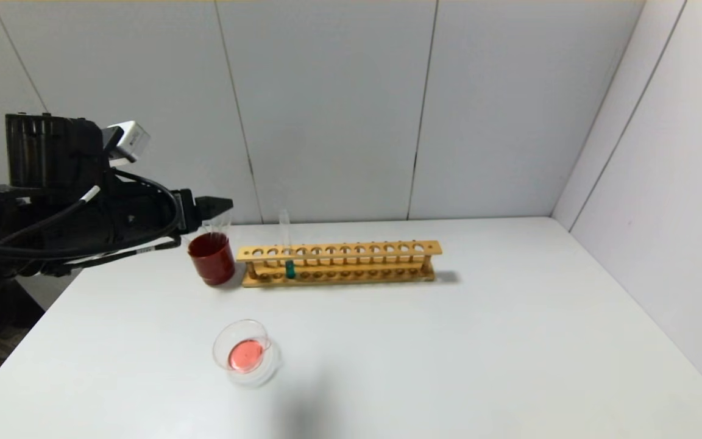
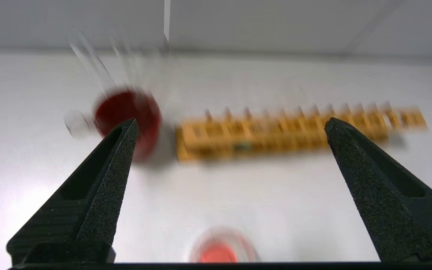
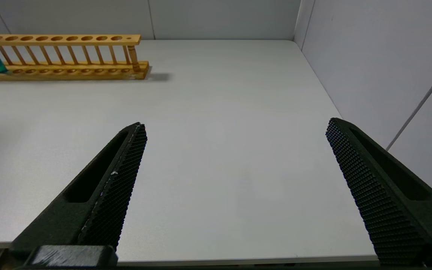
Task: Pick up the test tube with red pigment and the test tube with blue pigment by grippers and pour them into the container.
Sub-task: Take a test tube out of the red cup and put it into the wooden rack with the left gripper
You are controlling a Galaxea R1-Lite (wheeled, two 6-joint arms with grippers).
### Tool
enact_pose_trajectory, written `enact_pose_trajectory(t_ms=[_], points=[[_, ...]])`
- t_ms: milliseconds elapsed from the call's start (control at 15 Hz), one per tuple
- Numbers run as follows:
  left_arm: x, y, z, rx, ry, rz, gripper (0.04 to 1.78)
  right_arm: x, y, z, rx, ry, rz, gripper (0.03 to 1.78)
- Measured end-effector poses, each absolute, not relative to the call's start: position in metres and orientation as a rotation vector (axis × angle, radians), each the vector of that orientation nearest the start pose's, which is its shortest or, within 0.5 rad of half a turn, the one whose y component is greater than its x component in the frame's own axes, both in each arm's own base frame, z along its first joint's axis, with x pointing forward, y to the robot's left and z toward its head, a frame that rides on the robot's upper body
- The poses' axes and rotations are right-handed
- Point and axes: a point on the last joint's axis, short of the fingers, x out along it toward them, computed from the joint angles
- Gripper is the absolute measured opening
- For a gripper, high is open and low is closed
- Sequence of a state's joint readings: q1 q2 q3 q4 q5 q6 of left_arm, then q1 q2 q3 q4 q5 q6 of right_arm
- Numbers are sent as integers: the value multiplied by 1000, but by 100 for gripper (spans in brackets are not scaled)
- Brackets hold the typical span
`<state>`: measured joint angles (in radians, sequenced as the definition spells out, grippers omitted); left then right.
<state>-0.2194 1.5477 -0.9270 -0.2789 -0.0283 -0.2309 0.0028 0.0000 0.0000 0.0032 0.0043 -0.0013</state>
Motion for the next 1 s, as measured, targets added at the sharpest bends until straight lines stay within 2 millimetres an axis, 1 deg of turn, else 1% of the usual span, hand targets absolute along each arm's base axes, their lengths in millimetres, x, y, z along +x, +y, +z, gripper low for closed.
enact_pose_trajectory(t_ms=[133,200,267,400,533,667,867,1000], points=[[238,-72,226,-188,515,-254,175,-23,0,75,-1,3,7,175],[225,-75,222,-192,589,-266,175,-23,0,75,-1,3,7,175],[218,-75,219,-188,623,-273,175,-23,0,75,-1,3,7,175],[210,-78,214,-187,643,-306,175,-23,0,75,-1,3,7,175],[210,-80,210,-193,654,-316,175,-23,0,75,-1,3,7,175],[216,-86,206,-202,648,-326,175,-23,0,75,-1,3,7,175],[236,-97,199,-207,596,-340,175,-23,0,75,-1,3,7,175],[253,-103,191,-200,571,-329,175,-23,0,75,-1,3,7,175]])
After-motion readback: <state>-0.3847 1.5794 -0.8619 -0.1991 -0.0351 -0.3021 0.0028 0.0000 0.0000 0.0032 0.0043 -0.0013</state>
